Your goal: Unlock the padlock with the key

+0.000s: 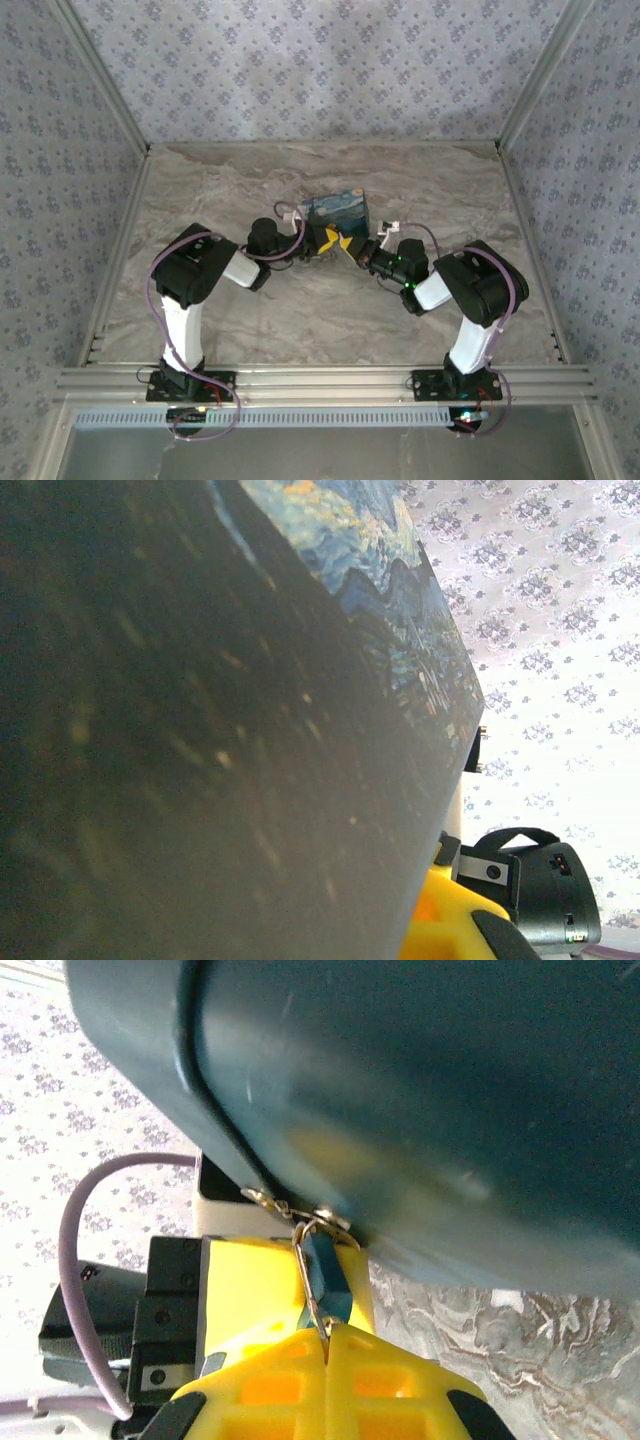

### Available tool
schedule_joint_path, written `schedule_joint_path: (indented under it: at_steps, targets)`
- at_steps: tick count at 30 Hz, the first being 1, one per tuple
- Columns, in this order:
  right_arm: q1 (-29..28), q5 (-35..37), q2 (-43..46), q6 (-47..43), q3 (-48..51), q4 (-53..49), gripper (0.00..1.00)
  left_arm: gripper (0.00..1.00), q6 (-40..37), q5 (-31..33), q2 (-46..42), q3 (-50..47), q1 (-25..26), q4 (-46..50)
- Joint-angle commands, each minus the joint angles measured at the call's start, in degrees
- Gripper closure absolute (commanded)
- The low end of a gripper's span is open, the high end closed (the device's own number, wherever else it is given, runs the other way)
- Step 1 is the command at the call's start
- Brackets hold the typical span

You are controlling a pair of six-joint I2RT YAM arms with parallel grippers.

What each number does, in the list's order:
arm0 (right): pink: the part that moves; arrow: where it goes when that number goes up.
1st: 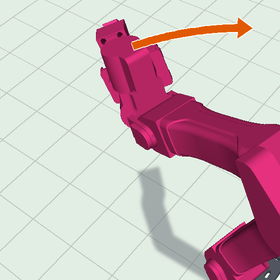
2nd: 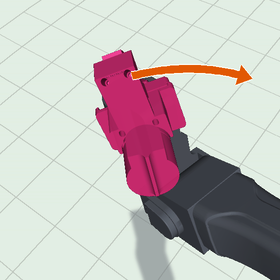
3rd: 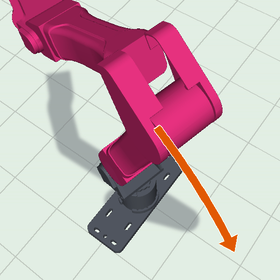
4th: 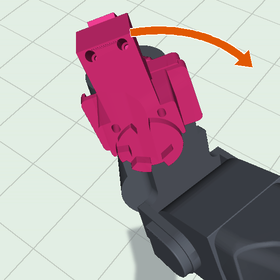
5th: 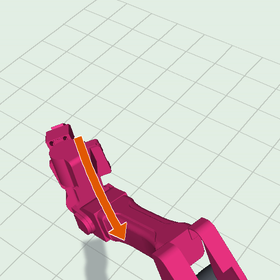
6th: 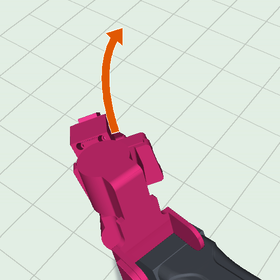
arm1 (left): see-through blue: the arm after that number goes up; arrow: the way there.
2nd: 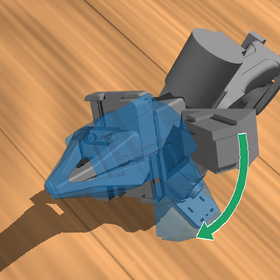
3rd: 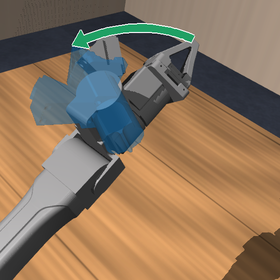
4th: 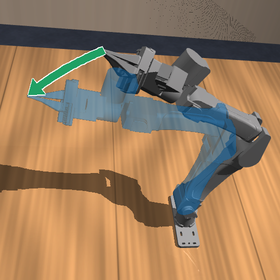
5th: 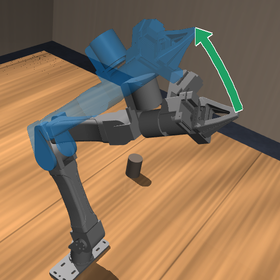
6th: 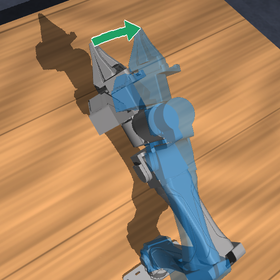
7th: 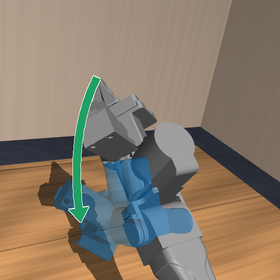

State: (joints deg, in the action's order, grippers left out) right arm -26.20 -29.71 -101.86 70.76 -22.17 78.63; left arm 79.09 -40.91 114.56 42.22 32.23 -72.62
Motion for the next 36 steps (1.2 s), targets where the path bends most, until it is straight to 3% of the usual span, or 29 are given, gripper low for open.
schedule_joint_path:
  at_steps: [1, 13, 36]
  targets:
    - [0.6, -5.2, 1.5, -0.8, 1.1, -1.7, 1.0, 1.0, -1.3, -1.5, 0.3, 1.0, -0.8, -1.5]
    - [1.1, -11.1, 6.2, -5.7, -1.9, -17.4, 1.0, 1.0, -1.4, -4.9, 0.4, 2.2, -1.7, -1.6]
    - [2.7, -13.8, 5.2, -4.5, -4.0, -17.2, 1.0, 1.0, -1.7, -8.6, 0.3, 0.9, -2.4, -2.5]
